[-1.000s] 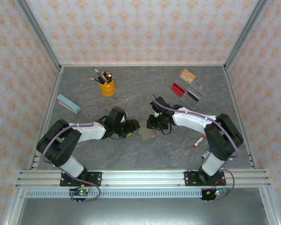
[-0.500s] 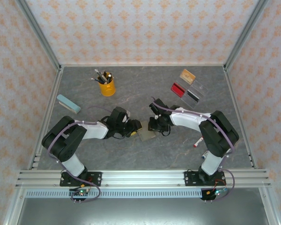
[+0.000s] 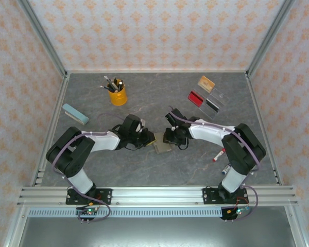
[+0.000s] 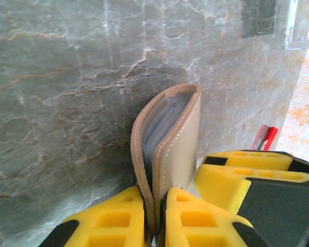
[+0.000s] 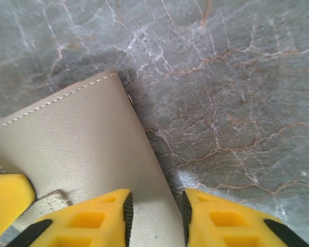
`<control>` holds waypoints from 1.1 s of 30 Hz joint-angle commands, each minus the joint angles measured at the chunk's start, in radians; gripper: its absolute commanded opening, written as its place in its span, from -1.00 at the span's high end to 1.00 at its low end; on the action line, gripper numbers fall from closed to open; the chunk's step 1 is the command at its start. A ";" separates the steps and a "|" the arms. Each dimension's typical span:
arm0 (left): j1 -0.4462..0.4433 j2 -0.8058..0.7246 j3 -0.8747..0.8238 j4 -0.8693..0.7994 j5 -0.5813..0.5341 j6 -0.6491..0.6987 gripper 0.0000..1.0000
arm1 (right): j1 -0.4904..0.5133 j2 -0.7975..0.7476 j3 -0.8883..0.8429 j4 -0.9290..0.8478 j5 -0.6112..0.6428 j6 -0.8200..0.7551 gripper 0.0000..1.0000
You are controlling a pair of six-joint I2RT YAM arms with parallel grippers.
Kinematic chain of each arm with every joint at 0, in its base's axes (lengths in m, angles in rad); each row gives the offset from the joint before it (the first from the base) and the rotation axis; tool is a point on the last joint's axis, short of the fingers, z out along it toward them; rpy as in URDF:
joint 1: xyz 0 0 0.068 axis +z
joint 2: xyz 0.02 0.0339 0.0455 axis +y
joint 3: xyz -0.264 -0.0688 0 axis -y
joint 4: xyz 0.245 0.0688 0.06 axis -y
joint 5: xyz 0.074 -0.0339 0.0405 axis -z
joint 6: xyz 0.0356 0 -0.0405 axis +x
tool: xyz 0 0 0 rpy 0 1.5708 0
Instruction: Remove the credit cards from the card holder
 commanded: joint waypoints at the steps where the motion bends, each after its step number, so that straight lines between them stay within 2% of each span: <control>1: -0.006 -0.074 0.074 -0.254 -0.091 0.133 0.77 | -0.001 -0.097 -0.008 -0.001 0.111 0.018 0.22; 3: -0.006 -0.116 0.116 -0.433 -0.179 0.218 0.81 | -0.001 -0.138 -0.001 -0.034 0.175 -0.003 0.08; 7: -0.006 -0.213 0.229 -0.804 -0.426 0.369 0.87 | -0.001 -0.220 -0.019 -0.060 0.287 -0.003 -0.37; 10: -0.006 -0.281 0.299 -0.997 -0.592 0.419 0.86 | -0.001 -0.277 -0.044 -0.053 0.350 0.026 -0.60; 15: -0.013 -0.315 0.390 -1.183 -0.827 0.429 0.89 | 0.000 -0.300 -0.037 -0.074 0.370 0.037 -0.80; 21: -0.087 -0.180 0.486 -1.302 -1.080 0.326 0.89 | -0.001 -0.292 -0.057 -0.064 0.384 0.049 -1.00; 26: -0.182 0.014 0.560 -1.291 -1.104 0.248 0.86 | -0.001 -0.328 -0.095 -0.054 0.427 0.077 -1.00; 29: -0.229 0.117 0.613 -1.236 -1.017 0.245 0.76 | -0.001 -0.347 -0.103 -0.064 0.453 0.090 -1.00; 33: -0.246 0.151 0.621 -1.094 -0.838 0.287 0.34 | 0.000 -0.376 -0.123 -0.071 0.474 0.120 -1.00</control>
